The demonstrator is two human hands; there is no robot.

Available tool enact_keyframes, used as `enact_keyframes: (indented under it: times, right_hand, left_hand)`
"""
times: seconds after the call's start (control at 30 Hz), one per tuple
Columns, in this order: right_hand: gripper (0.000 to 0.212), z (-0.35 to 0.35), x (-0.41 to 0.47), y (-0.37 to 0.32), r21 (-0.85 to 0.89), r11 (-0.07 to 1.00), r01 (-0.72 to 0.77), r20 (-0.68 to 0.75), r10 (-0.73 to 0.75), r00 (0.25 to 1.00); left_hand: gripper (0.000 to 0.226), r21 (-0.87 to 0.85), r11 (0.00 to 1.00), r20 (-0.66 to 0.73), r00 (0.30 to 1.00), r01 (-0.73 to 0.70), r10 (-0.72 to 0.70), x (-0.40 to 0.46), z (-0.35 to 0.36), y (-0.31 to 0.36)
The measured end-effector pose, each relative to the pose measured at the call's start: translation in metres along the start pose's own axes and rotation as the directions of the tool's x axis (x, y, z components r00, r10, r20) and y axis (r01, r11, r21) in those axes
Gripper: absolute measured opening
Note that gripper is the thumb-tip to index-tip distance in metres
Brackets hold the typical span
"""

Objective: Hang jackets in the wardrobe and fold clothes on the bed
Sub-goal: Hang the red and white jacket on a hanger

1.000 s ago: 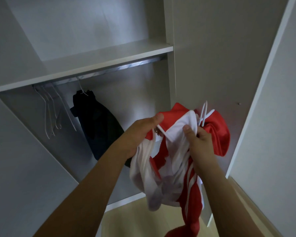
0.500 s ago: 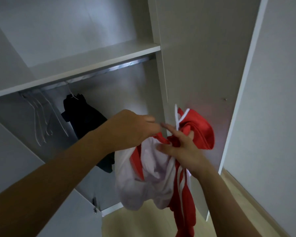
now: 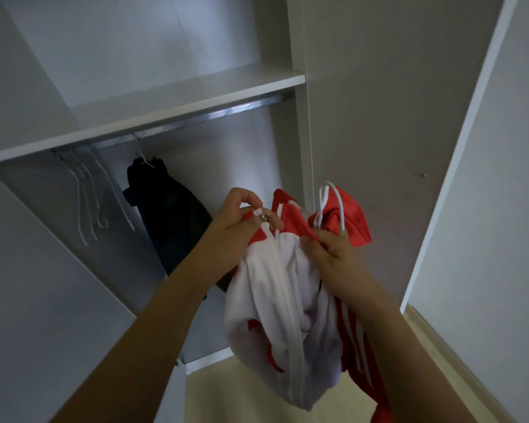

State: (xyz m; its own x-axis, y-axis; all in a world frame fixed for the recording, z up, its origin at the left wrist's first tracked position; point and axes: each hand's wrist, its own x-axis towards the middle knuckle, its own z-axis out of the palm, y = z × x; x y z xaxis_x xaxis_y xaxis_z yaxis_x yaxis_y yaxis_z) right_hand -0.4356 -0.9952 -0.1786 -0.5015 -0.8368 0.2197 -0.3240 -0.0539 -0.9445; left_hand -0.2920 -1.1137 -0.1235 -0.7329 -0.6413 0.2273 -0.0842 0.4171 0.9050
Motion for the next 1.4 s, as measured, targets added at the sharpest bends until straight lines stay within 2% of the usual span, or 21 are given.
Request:
enact_keyframes:
  times: [0.1,0.2,0.27,0.33,0.37,0.4,0.47,0.5,0.57,0.67,0.8,0.83,0.9,0.93,1.03,1.1,1.2,1.23,1.3,1.33,1.4]
  right_hand:
    - [0.024,0.002,-0.002,-0.002,0.06,0.995,-0.085,-0.004,0.086,0.996]
    - [0.025,0.0,-0.004,-0.008,0.133,0.97,-0.204,0.018,0.204,0.979]
    - [0.023,-0.002,-0.007,-0.016,0.155,0.96,-0.234,0.044,0.23,0.972]
    - [0.028,-0.004,-0.007,-0.018,0.187,0.958,-0.217,0.058,0.21,0.976]
    - [0.032,-0.005,-0.007,-0.016,0.192,0.959,-0.21,0.067,0.201,0.977]
    - [0.032,-0.007,-0.006,-0.013,0.183,0.962,-0.204,0.069,0.194,0.979]
    - [0.025,-0.01,-0.005,-0.01,0.139,0.969,-0.203,0.078,0.193,0.978]
    - [0.022,-0.011,-0.005,-0.009,0.123,0.971,-0.205,0.086,0.195,0.977]
    - [0.018,-0.013,-0.004,-0.009,0.113,0.968,-0.222,0.103,0.211,0.972]
    - [0.022,-0.009,-0.005,-0.013,0.178,0.953,-0.246,0.163,0.218,0.962]
    - [0.02,-0.006,-0.008,-0.017,0.284,0.893,-0.35,0.166,0.313,0.935]
    - [0.016,-0.006,-0.008,-0.017,0.304,0.871,-0.385,0.173,0.347,0.922]
    - [0.038,-0.006,-0.009,-0.01,0.303,0.836,-0.456,0.21,0.408,0.888]
    - [0.052,-0.006,-0.009,-0.009,0.252,0.855,-0.453,0.222,0.404,0.887]
    - [0.073,-0.006,-0.012,-0.008,0.044,0.947,-0.318,0.281,0.294,0.914]
    - [0.063,-0.004,-0.012,-0.007,-0.006,0.967,-0.253,0.283,0.245,0.927]
    - [0.025,0.003,-0.011,-0.005,-0.006,0.983,-0.183,0.208,0.18,0.961]
    - [0.018,0.005,-0.01,-0.004,0.006,0.986,-0.164,0.196,0.16,0.967]
    - [0.019,0.005,-0.009,-0.003,0.027,0.99,-0.138,0.201,0.129,0.971]
    - [0.019,0.004,-0.008,-0.002,0.03,0.991,-0.13,0.203,0.121,0.972]
    - [0.02,0.0,-0.007,-0.002,0.028,0.992,-0.125,0.203,0.117,0.972]
  left_hand:
    - [0.016,0.015,0.999,-0.086,0.996,-0.037,0.038,-0.003,0.0,-0.002]
    - [0.017,0.072,0.997,-0.222,0.975,0.008,0.008,-0.004,0.001,-0.007]
    - [0.018,0.06,0.996,-0.26,0.964,0.069,-0.051,-0.005,0.0,-0.01]
    - [0.022,-0.073,0.986,-0.244,0.956,0.149,-0.163,-0.006,-0.003,-0.011]
    - [0.024,-0.211,0.958,-0.215,0.947,0.194,-0.239,-0.006,-0.005,-0.01]
    - [0.025,-0.385,0.892,-0.163,0.934,0.237,-0.319,-0.006,-0.006,-0.009]
    - [0.022,-0.685,0.659,-0.005,0.903,0.31,-0.431,-0.004,-0.008,-0.007]
    - [0.018,-0.757,0.561,0.063,0.892,0.335,-0.448,-0.004,-0.007,-0.006]
    - [0.012,-0.787,0.509,0.105,0.89,0.348,-0.445,-0.004,-0.001,-0.006]
    - [0.02,-0.719,0.613,0.04,0.9,0.327,-0.433,-0.003,0.012,-0.003]
    - [0.032,-0.471,0.837,-0.135,0.916,0.277,-0.379,0.0,0.023,0.001]
    - [0.035,-0.448,0.851,-0.149,0.915,0.275,-0.374,0.002,0.024,0.002]
    - [0.037,-0.498,0.823,-0.139,0.912,0.273,-0.386,0.004,0.025,0.003]
    - [0.036,-0.537,0.795,-0.121,0.908,0.281,-0.402,0.006,0.025,0.004]
    - [0.031,-0.571,0.756,-0.059,0.903,0.32,-0.426,0.006,0.028,0.003]
    - [0.031,-0.552,0.777,-0.036,0.923,0.302,-0.384,0.006,0.03,0.001]
    - [0.032,-0.471,0.843,-0.013,0.953,0.261,-0.302,0.005,0.034,-0.003]
    - [0.032,-0.388,0.89,-0.042,0.96,0.239,-0.276,0.006,0.034,-0.005]
    - [0.03,-0.091,0.978,-0.135,0.971,0.185,-0.197,0.007,0.035,-0.011]
    - [0.026,0.088,0.983,-0.162,0.976,0.163,-0.147,0.006,0.035,-0.013]
    - [0.017,0.36,0.921,-0.158,0.983,0.147,-0.095,0.003,0.036,-0.019]
